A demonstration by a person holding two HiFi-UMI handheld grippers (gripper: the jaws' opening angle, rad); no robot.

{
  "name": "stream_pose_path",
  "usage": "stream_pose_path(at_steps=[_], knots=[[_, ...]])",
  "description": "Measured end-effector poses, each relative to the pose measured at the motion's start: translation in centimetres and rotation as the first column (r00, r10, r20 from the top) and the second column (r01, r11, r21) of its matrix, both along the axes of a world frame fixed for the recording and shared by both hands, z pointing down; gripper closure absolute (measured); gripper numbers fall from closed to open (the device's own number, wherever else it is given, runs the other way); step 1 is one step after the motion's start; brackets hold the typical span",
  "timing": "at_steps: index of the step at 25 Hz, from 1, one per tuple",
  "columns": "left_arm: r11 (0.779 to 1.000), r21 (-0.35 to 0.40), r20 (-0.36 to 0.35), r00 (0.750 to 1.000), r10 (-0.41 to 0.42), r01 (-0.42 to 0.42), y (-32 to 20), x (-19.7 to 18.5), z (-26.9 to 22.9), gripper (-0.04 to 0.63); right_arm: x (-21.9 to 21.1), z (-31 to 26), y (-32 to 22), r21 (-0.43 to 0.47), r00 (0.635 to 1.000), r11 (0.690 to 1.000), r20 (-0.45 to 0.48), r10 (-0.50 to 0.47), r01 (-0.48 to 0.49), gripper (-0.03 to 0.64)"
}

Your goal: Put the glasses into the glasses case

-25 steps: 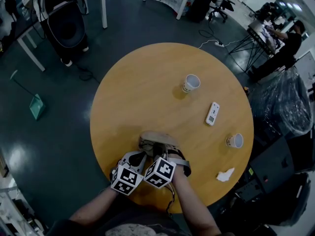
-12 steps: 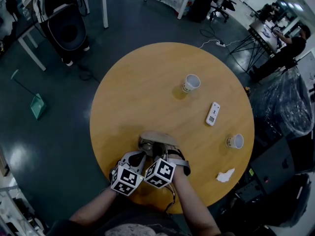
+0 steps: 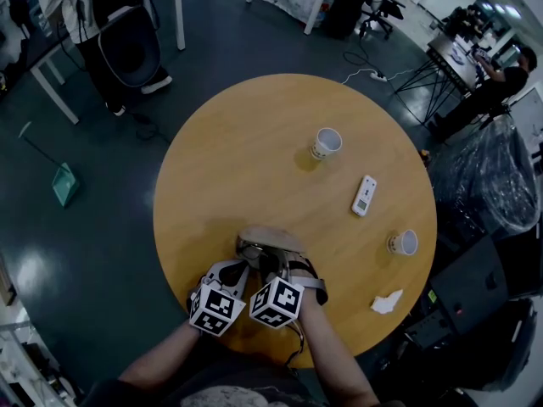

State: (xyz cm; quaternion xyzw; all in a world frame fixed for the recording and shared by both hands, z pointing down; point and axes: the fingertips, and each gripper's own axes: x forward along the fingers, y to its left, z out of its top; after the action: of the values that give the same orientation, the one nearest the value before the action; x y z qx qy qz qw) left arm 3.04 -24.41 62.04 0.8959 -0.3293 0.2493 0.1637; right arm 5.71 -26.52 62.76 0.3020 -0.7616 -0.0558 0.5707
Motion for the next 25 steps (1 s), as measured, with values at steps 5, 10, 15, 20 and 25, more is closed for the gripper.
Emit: stream_pose_path(at_steps=[5, 10, 15, 20, 25], knots=[[1.0, -0.005, -0.001, 1.0, -0.011, 0.011, 0.0, -0.1, 0.1, 0.589, -0.4, -1.3, 0.8, 0.03, 1.0, 1.0, 0.02, 0.001, -0.002, 0.563], [0.999, -0.014, 0.008, 1.0, -0.028, 0.028, 0.0, -0.1, 0.2, 0.589, -0.3, -2.4, 2.7, 0.019, 0.998, 0.999, 0.066, 0.025, -0.027, 0.563], [0.998, -0.001, 0.023, 0.998, -0.065, 0.065, 0.4, -0.7, -0.2, 0.589, 1.1, -4.3, 4.5, 0.027, 0.986, 0.996, 0.149, 0.078, -0.083, 0.563], [0.99, 0.034, -0.021, 0.991, -0.135, 0.136, 1.3, -1.7, -2.9, 0.589, 3.4, -6.8, 6.3, 0.069, 0.963, 0.981, 0.218, 0.16, -0.179, 0.576], [0.978, 0.057, -0.081, 0.977, -0.196, 0.201, 3.2, -2.0, -5.9, 0.589, 4.6, -9.8, 8.7, 0.136, 0.938, 0.967, 0.302, 0.168, -0.216, 0.619]])
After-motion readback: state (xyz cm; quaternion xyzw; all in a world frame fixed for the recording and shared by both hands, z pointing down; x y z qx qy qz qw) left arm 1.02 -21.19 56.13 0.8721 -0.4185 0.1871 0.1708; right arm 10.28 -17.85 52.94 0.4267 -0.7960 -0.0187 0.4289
